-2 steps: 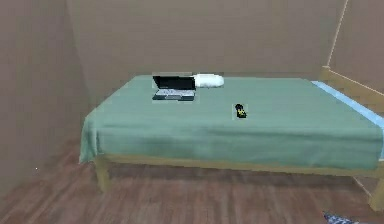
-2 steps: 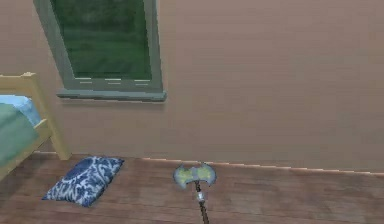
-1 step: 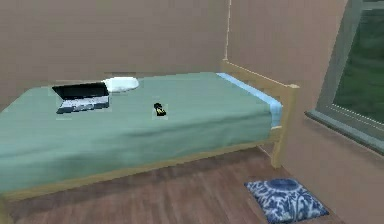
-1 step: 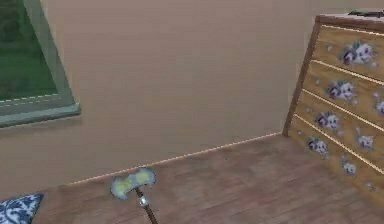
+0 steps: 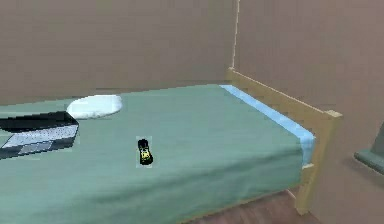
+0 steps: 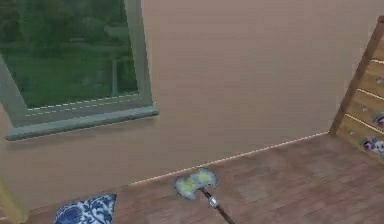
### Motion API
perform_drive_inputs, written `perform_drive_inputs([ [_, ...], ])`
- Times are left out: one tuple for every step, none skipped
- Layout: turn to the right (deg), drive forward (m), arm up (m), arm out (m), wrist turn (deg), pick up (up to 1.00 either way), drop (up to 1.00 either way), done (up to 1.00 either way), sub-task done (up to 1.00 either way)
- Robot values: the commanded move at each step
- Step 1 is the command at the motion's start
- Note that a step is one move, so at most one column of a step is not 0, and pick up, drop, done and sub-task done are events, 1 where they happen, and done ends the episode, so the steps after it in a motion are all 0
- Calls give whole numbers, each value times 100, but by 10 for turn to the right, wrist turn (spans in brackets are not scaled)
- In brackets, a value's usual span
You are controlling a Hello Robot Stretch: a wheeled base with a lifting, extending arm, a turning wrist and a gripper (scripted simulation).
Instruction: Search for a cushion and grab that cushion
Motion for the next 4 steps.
perform_drive_inputs([
  [-270, 0, 0, 0, 0, 0, 0, 0, 0],
  [0, 0, 24, 0, 0, 0, 0, 0, 0],
  [0, 0, 0, 44, 0, 0, 0, 0, 0],
  [0, 0, 0, 0, 450, 0, 0, 0, 0],
])
